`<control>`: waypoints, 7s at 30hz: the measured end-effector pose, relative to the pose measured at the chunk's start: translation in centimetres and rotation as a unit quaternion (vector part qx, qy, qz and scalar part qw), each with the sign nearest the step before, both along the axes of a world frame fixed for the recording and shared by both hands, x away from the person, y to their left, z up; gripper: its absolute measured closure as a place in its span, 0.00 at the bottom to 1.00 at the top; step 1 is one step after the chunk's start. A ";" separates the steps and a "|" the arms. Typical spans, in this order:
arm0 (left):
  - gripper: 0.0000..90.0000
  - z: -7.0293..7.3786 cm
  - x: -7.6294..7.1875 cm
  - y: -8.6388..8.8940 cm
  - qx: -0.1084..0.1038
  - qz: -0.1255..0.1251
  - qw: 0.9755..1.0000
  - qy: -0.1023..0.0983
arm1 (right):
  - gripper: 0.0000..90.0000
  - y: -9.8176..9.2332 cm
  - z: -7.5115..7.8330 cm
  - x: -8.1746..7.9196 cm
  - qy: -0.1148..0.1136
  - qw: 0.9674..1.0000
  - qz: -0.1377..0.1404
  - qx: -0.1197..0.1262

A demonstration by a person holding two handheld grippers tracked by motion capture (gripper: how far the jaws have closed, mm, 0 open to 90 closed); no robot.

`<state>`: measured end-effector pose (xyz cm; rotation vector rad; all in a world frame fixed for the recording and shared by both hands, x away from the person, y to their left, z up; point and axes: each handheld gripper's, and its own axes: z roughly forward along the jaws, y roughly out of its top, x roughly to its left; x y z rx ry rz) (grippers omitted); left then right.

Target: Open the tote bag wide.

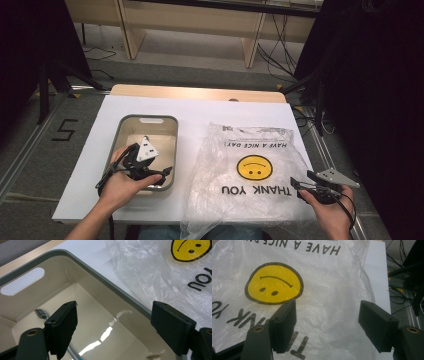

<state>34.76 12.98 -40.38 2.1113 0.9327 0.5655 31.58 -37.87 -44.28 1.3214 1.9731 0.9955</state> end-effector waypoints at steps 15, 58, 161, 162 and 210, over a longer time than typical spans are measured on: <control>0.27 0.5 -0.5 -1.0 -0.007 -0.005 1.000 -0.003 | 0.36 -0.4 0.3 0.3 0.019 0.999 -0.025 -0.015; 0.32 -4.6 4.4 -14.8 0.144 0.021 0.983 0.112 | 0.43 -2.7 -1.4 2.2 0.099 0.991 -0.085 -0.032; 0.50 -0.8 8.9 -15.2 0.067 0.035 0.997 0.014 | 0.66 -2.2 -0.4 1.9 0.063 0.994 -0.084 0.014; 0.49 -0.7 8.5 -15.2 0.065 0.026 0.997 0.025 | 0.63 -2.3 -0.2 1.8 0.058 0.994 -0.088 0.010; 0.99 -6.3 4.9 -17.1 0.113 -0.037 0.977 0.179 | 1.00 -1.6 -1.9 1.8 0.154 0.986 -0.063 -0.002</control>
